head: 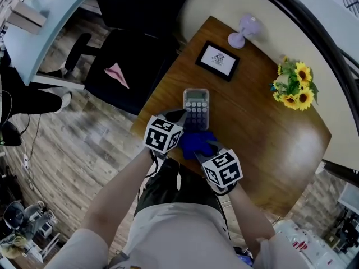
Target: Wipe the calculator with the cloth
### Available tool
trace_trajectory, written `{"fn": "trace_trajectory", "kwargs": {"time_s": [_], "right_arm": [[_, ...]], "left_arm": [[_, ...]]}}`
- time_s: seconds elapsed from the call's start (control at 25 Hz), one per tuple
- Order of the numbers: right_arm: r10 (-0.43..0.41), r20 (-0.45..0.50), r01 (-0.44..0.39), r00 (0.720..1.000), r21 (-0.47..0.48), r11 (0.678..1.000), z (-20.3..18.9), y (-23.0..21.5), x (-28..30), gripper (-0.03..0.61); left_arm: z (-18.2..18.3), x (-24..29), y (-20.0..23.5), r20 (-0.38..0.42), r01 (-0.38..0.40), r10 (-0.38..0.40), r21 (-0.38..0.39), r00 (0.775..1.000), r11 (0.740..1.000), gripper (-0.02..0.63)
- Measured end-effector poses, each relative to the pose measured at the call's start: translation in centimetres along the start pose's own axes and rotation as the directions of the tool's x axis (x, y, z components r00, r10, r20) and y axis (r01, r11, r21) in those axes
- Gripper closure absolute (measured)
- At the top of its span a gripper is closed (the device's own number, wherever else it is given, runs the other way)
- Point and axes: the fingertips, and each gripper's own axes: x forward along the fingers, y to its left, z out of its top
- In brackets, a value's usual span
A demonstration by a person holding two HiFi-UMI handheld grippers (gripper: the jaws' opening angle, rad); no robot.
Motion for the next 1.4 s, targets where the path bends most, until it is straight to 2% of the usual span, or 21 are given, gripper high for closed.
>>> {"fn": "trace_trajectory", "kwargs": {"time_s": [0.12, 0.24, 0.44, 0.64, 0.8, 0.96, 1.2, 1.32, 1.4], "right_arm": [[-0.012, 0.051, 0.012, 0.999, 0.01, 1.0, 1.8, 0.1, -1.3, 0.491], [-0.029, 0.102, 0.029, 0.994, 0.006, 1.0, 3.8, 0.2, -3.3, 0.489], [-0.059, 0.219, 0.067, 0.974, -0.028, 0.997, 8.2, 1.2, -7.8, 0.488], [-0.087, 0.368, 0.112, 0.926, -0.048, 0.993, 13.2, 2.7, -13.5, 0.488], [-0.092, 0.482, 0.142, 0.872, -0.068, 0.987, 16.9, 4.0, -18.5, 0.488], [-0.09, 0.588, 0.17, 0.804, -0.081, 0.982, 20.1, 5.4, -23.5, 0.488], [-0.108, 0.727, 0.293, 0.678, -0.133, 0.947, 24.5, 8.6, -30.9, 0.485], [-0.107, 0.78, 0.327, 0.616, -0.13, 0.936, 25.7, 9.7, -34.0, 0.483], [-0.111, 0.808, 0.347, 0.579, -0.122, 0.93, 26.0, 10.3, -35.8, 0.483]], "left_arm": [[-0.3, -1.4, -0.4, 0.019, 0.013, -0.012, -0.053, 1.0, 0.999, 0.612], [0.0, -3.7, -1.1, 0.048, 0.005, -0.003, -0.058, 0.999, 0.998, 0.612], [2.2, -7.9, -2.5, 0.082, -0.013, 0.009, 0.048, 0.997, 0.999, 0.612], [6.0, -12.4, -4.2, 0.16, -0.032, 0.008, 0.151, 0.987, 0.988, 0.612], [9.3, -15.7, -5.6, 0.23, -0.062, 0.013, 0.206, 0.973, 0.977, 0.612], [12.8, -19.0, -7.4, 0.303, -0.082, 0.002, 0.253, 0.953, 0.964, 0.612], [18.1, -24.9, -10.1, 0.462, -0.196, 0.022, 0.332, 0.886, 0.923, 0.612], [20.2, -27.4, -11.7, 0.519, -0.216, -0.001, 0.358, 0.855, 0.908, 0.612], [21.2, -28.7, -12.8, 0.541, -0.249, -0.013, 0.408, 0.841, 0.878, 0.612]]}}
